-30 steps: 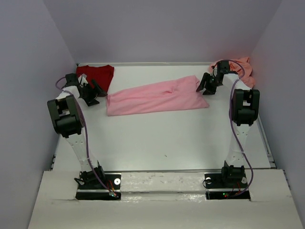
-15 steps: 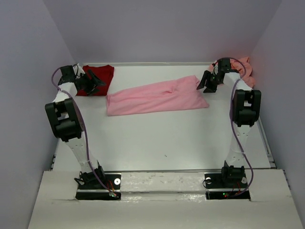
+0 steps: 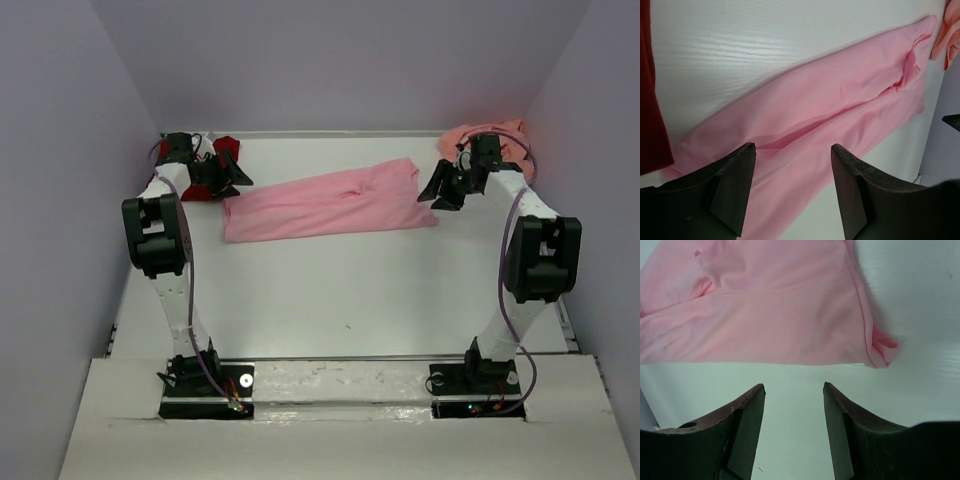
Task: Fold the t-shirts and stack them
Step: Fold the tshirt
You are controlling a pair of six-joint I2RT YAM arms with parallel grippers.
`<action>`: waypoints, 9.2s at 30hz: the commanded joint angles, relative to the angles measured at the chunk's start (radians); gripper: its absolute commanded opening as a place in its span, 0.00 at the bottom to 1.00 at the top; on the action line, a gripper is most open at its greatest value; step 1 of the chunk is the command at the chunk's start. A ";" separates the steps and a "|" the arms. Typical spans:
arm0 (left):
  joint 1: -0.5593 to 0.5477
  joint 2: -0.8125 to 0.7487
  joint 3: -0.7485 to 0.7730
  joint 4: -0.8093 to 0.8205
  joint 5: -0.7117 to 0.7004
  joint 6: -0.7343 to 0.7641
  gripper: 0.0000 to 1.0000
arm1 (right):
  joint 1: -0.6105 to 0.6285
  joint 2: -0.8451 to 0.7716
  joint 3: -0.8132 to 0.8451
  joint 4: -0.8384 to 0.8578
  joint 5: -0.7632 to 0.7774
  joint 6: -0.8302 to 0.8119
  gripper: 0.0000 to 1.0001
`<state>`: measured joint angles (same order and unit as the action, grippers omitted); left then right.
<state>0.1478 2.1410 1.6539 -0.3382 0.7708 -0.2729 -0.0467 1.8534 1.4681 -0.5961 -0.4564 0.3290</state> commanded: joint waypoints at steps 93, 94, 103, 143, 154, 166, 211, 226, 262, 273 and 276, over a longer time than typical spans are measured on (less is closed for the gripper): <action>-0.419 -0.398 -0.272 -0.495 -0.493 0.067 0.23 | 0.156 0.704 0.753 -0.013 -0.051 0.185 0.00; -0.418 -0.397 -0.254 -0.499 -0.501 0.066 0.24 | 0.156 0.702 0.750 -0.013 -0.050 0.180 0.00; -0.315 -0.371 -0.141 -0.492 -0.582 0.054 0.24 | 0.156 0.687 0.715 -0.013 -0.051 0.160 0.00; -0.411 -0.156 -0.439 -0.410 -0.680 0.083 0.00 | 0.156 0.750 0.788 -0.007 -0.103 0.176 0.00; -0.620 -0.078 -0.410 -0.430 -0.585 0.025 0.00 | 0.188 0.777 0.851 0.050 -0.183 0.165 0.00; -0.856 -0.067 -0.349 -0.478 -0.492 -0.041 0.00 | 0.215 0.840 0.971 0.186 -0.289 0.194 0.00; -0.857 -0.449 -0.032 -0.438 -0.550 -0.244 0.29 | 0.068 0.179 0.444 0.273 -0.392 0.176 0.64; -0.855 -0.662 -0.439 -0.311 -0.508 -0.282 0.42 | 0.182 -0.407 -0.354 -0.140 -0.188 0.068 0.68; -1.074 -0.659 -0.612 -0.318 -0.438 -0.433 0.59 | 0.571 -0.527 -0.681 -0.208 -0.036 0.203 0.60; -1.074 -0.659 -0.681 -0.294 -0.498 -0.423 0.59 | 0.613 -0.427 -0.651 -0.122 -0.034 0.223 0.56; -1.058 -0.665 -0.680 -0.266 -0.522 -0.425 0.59 | 0.613 -0.399 -0.629 -0.113 -0.024 0.217 0.55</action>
<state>-0.9234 1.5097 0.9771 -0.6353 0.2863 -0.6971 0.5575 1.4357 0.7918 -0.7559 -0.4927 0.5430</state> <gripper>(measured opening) 0.586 0.561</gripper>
